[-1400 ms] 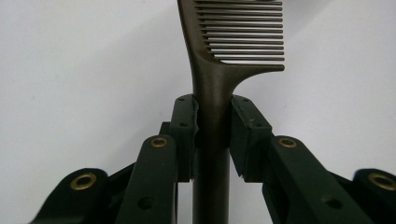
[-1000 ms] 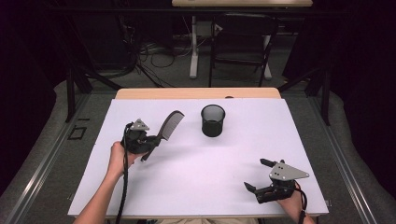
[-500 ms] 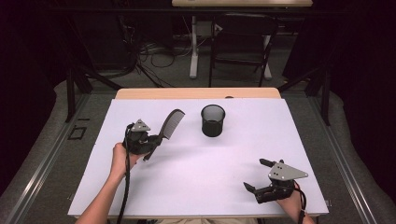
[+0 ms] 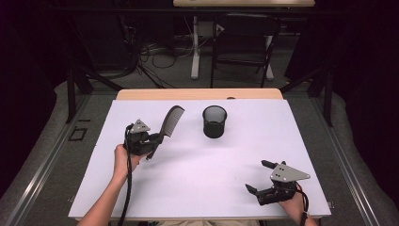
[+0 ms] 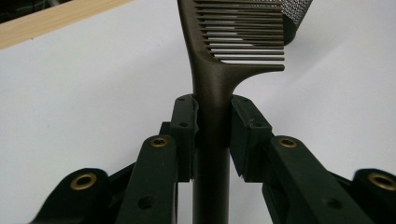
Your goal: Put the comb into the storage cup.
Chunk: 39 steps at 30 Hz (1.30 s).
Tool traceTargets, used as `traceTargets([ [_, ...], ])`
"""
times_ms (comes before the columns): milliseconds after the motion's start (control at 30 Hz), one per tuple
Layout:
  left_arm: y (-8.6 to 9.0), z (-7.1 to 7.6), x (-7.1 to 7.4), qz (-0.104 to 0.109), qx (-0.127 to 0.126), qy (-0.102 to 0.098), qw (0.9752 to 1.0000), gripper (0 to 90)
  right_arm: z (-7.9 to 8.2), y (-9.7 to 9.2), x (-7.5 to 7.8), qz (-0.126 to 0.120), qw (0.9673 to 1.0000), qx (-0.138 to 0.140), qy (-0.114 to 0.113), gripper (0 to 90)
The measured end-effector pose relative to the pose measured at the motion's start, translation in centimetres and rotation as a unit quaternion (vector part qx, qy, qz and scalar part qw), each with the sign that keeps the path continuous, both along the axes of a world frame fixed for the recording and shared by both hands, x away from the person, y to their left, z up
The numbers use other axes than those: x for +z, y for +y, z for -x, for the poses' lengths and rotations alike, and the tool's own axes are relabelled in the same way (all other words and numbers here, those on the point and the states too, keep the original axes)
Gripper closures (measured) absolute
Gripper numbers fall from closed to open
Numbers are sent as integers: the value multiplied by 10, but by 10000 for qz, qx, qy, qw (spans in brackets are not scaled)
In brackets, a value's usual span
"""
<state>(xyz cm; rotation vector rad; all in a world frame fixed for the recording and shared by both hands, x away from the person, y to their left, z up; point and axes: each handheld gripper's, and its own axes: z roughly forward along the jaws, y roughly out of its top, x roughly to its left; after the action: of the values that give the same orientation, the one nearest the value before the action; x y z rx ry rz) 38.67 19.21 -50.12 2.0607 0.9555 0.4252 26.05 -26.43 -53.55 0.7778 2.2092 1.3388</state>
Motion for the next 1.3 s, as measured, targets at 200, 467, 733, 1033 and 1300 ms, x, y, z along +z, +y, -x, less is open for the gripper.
traceTargets([
  [200,-1,0,1,64,57,-104,9999,726,0,0,0,6,10000,-2,-1,1],
  [467,-5,1,1,143,92,-240,9996,725,0,0,0,1,10000,3,1,1],
  [733,-9,1,2,220,83,-380,9990,726,0,0,0,2,10000,8,6,1],
  [1033,-12,0,4,356,124,-590,9975,726,0,0,0,7,10000,5,0,0],
  [1300,-14,0,6,439,152,-710,9964,725,0,0,0,27,10000,10,17,0],
])
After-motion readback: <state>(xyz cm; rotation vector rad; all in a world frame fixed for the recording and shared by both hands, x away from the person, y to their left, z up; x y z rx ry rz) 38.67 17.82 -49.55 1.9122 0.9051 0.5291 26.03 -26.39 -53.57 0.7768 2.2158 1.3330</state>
